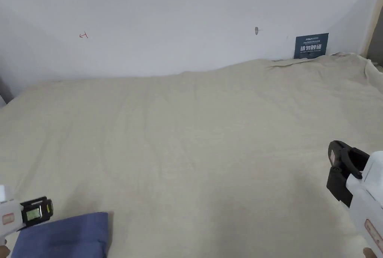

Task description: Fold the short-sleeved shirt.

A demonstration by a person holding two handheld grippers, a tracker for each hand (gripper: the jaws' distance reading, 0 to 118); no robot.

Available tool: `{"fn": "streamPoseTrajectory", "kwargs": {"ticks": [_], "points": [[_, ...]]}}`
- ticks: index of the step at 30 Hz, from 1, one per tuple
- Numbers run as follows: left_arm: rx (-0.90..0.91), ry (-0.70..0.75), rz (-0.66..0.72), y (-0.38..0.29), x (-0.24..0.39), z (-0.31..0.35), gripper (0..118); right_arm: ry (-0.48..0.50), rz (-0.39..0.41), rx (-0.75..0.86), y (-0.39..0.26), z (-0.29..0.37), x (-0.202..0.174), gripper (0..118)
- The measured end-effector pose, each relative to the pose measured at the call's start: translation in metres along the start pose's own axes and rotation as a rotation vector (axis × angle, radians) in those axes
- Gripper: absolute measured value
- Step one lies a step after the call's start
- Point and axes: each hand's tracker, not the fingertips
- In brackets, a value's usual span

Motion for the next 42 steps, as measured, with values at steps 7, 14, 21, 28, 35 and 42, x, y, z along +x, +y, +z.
{"fn": "streamPoseTrajectory", "kwargs": {"ticks": [7,14,21,28,35,42], "points": [[0.365,-0.045,0.026,0.018,0.041,0.091,118,0.022,0.01,0.028,0.001,0.002,-0.001,0],[0.749,-0.125,0.074,-0.002,0.085,0.148,118,0.028,0.019,0.061,-0.007,0.0,-0.002,0],[0.752,-0.13,-0.008,-0.029,0.142,0.148,118,0.012,0.027,0.08,0.021,0.003,0.005,0],[0.778,-0.202,-0.147,-0.07,0.199,0.149,109,0.009,0.005,0.077,0.063,0.032,-0.008,0],[0.781,-0.227,-0.157,-0.085,0.224,0.153,10,-0.003,0.004,0.083,0.031,0.008,0.016,0],[0.765,-0.257,-0.161,-0.087,0.231,0.157,0,-0.021,0.02,0.09,0.032,0.014,0.009,0]]}}
